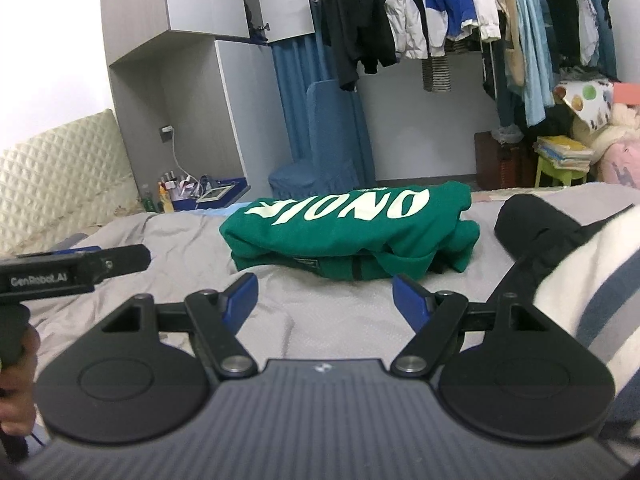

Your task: Fold large clothes

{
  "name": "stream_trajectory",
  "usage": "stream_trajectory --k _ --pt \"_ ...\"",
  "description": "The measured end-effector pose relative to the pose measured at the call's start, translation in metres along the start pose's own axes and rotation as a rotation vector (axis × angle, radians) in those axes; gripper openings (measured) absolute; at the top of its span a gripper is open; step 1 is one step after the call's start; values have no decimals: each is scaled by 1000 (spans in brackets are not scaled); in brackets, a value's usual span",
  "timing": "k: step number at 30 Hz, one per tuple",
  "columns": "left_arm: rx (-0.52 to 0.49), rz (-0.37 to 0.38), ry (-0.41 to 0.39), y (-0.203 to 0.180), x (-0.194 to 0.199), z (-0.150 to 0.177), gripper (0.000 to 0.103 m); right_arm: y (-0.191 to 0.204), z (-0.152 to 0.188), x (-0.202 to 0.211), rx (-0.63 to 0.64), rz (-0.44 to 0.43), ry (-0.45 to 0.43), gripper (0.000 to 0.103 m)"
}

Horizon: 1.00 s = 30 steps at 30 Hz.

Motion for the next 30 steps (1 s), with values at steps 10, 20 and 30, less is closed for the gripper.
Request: stream_trajectory --k 10,20,30 --pt "1 -16 1 1 -1 3 99 -2 -9 4 19 22 -16 88" --pt "0 -29 -7 -1 1 4 101 -7 -7 2 -4 40 -16 103" --pt "-3 -48 -16 1 4 4 102 0 -5 3 9 40 -6 103"
Point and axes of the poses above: each gripper's, at about its wrist camera, not at the fingertips, and x roughly against the way its jaws point, y to its left, z to its underside, the point moved 7 cm from there along -x, roughly the way its jaws point, and after that the axes turned 10 degrees about x, right-handed, at the moved point
